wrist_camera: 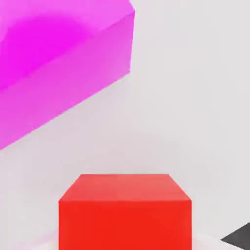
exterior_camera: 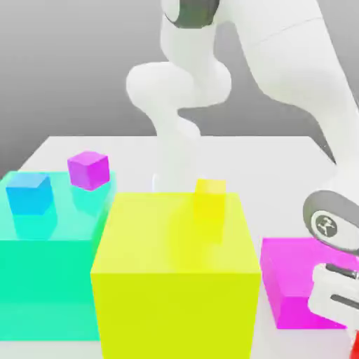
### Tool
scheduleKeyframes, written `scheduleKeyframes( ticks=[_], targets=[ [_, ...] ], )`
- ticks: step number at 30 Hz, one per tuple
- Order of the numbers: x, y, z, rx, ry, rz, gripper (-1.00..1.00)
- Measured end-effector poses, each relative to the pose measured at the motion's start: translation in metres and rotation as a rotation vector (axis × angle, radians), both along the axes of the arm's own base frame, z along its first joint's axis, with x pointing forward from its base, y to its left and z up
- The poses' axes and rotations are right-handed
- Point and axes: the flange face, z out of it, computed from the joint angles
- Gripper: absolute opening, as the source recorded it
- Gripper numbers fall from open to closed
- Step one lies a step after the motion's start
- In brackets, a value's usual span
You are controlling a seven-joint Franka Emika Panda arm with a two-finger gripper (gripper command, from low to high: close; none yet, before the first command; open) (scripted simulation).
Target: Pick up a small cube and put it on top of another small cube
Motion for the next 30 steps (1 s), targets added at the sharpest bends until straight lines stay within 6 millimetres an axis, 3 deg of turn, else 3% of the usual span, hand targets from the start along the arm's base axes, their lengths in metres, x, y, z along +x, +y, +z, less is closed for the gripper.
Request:
scheduleKeyframes(
  ticks=[4, 10, 15, 18, 22, 30],
  targets=[
    [0.001, -0.033, 0.032, -0.098, -0.003, 0.041, -1.0],
    [-0.011, -0.064, 0.09, -0.225, 0.017, 0.153, -1.0],
    [-0.023, -0.109, 0.134, -0.277, 0.036, 0.214, -1.0],
    [-0.038, -0.124, 0.162, -0.281, 0.042, 0.271, -1.0],
    [-0.056, -0.166, 0.198, -0.25, 0.051, 0.3, -1.0],
    [-0.11, -0.224, 0.258, -0.083, 0.028, 0.43, -1.0]
  ],
)
